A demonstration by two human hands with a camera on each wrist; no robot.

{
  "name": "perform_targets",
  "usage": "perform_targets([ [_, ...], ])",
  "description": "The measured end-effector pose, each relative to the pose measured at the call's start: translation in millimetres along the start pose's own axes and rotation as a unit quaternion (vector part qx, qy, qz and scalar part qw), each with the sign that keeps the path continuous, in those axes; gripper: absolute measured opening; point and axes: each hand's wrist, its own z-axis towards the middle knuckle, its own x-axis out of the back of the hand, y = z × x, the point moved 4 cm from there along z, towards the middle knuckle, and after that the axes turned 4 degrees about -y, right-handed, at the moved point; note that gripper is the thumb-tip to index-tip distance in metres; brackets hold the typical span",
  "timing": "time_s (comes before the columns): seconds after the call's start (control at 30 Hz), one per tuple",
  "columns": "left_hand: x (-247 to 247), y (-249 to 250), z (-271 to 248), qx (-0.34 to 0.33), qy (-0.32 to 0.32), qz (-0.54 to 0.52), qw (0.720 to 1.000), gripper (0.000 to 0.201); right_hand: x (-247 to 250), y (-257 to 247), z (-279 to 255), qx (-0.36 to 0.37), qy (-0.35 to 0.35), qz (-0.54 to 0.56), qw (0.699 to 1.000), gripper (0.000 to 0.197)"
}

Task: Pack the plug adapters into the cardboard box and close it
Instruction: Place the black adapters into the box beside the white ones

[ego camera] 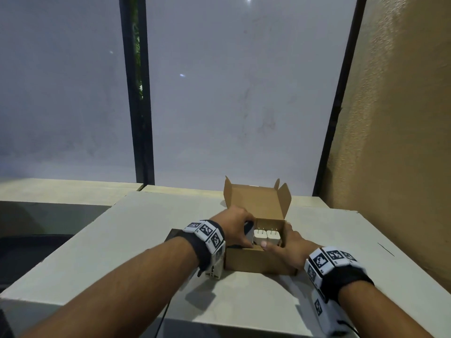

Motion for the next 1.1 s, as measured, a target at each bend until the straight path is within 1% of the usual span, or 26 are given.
perform_targets([
  [0.03,-3,0,1,-0.001,-0.009,0.002,1.000,0.045,0,-1,-1,0.002,-0.001,0.003,1.000,0.131],
  [0.1,-9,-3,3,0.007,-0.022,-0.003,1.000,0.038,0,-1,-1,0.004,-0.001,0.008,1.000,0.135],
  [0.23,-18,-4,10,0.022,-0.051,0.010,0.998,0.041,0,0,0,0.002,0.002,0.013,1.000,0.136],
  [0.37,-21,-6,13,0.030,-0.060,0.011,0.998,0.038,0,-2,-1,-0.003,-0.003,0.009,1.000,0.138],
  [0.43,-22,-7,14,0.033,-0.069,0.019,0.997,0.040,0,-2,-1,-0.001,0.001,0.011,1.000,0.138],
  [0.5,-23,-7,15,0.040,-0.086,0.032,0.995,0.043,0,-1,0,0.000,0.000,0.016,1.000,0.136],
  [0.6,-23,-5,15,0.050,-0.107,0.056,0.991,0.040,1,-1,-1,-0.005,-0.005,0.015,1.000,0.131],
  [0.7,-21,-4,13,0.038,-0.107,0.063,0.992,0.043,1,-2,-2,-0.007,-0.002,0.014,1.000,0.116],
  [0.8,-22,-6,11,0.029,-0.105,0.067,0.992,0.042,-1,-2,-1,-0.005,-0.002,0.015,1.000,0.127],
  [0.9,-20,-7,10,0.023,-0.105,0.061,0.992,0.041,-1,-1,0,-0.002,-0.002,0.014,1.000,0.126],
  [1.0,-19,-5,8,0.023,-0.115,0.067,0.991,0.042,-1,-1,1,0.001,0.000,0.014,1.000,0.133],
  [1.1,-21,-8,7,0.018,-0.116,0.066,0.991,0.030,-2,0,2,0.002,-0.002,0.012,1.000,0.133],
])
